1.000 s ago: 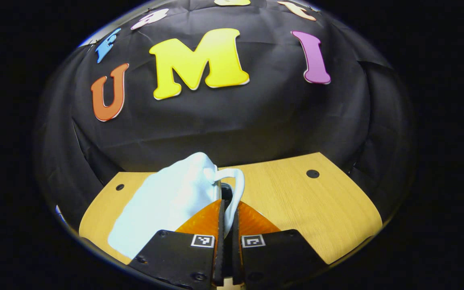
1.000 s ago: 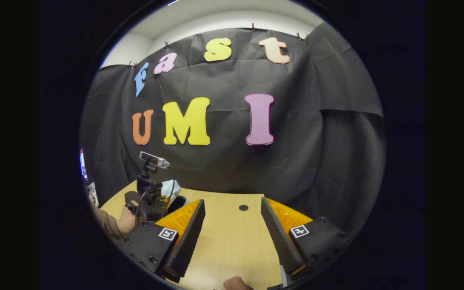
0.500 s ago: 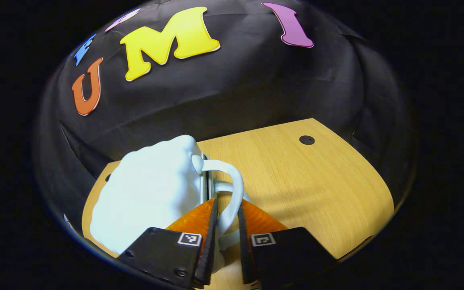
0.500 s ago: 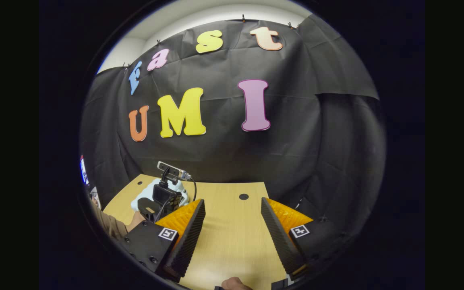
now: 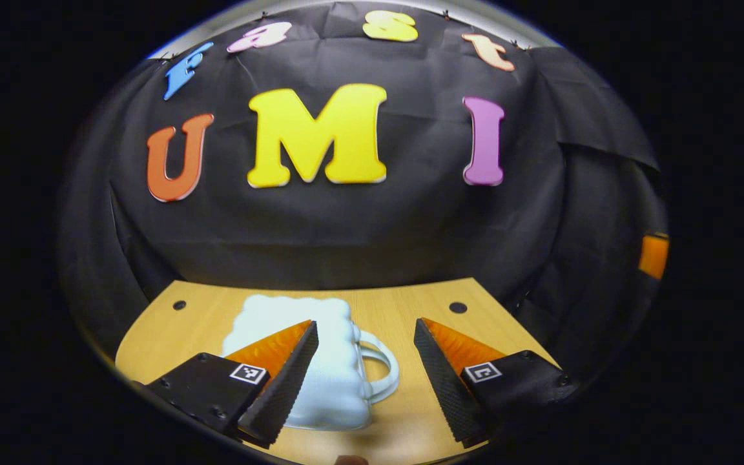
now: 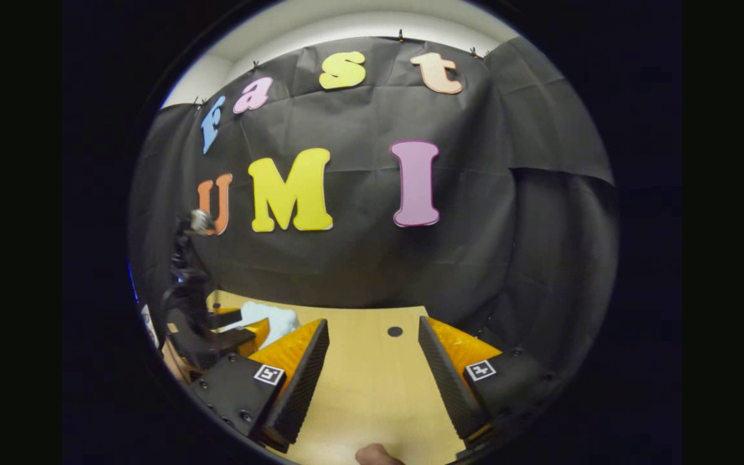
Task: First open the suitcase, pack the skin care products into it, and then close the suitcase.
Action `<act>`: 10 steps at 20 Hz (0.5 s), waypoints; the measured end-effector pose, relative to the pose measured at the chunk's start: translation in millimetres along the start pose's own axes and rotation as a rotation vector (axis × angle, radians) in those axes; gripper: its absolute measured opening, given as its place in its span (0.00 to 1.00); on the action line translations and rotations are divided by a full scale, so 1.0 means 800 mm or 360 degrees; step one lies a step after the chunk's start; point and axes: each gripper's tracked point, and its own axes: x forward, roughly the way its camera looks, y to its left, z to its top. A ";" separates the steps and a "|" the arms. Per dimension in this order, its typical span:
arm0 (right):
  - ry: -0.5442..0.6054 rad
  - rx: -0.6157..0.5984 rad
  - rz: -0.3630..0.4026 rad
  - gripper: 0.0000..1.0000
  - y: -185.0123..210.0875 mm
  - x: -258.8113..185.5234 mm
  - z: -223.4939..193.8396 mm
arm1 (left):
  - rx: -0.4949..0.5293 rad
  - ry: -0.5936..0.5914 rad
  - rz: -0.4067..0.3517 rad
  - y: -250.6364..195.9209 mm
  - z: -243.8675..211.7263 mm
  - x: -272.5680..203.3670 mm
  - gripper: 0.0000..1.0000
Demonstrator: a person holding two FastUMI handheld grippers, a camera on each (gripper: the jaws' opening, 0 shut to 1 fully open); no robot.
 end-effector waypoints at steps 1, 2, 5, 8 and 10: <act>-0.0022 -0.0002 0.0005 0.83 0.022 0.002 0.003 | -0.0018 -0.0040 0.0017 0.023 0.015 -0.024 0.95; -0.0038 -0.0001 0.0024 0.83 0.047 0.003 0.005 | -0.0039 -0.0069 0.0028 0.040 0.025 -0.046 0.95; -0.0069 -0.0022 0.0118 0.83 0.134 -0.001 0.008 | -0.0031 -0.0108 0.0145 0.112 0.040 -0.100 0.95; -0.0109 -0.0078 0.0192 0.80 0.208 -0.011 0.008 | 0.0010 -0.0183 0.0275 0.181 0.048 -0.150 1.00; -0.0100 -0.0111 0.0258 0.83 0.254 -0.024 0.000 | 0.0001 -0.0239 0.0296 0.207 0.054 -0.174 0.95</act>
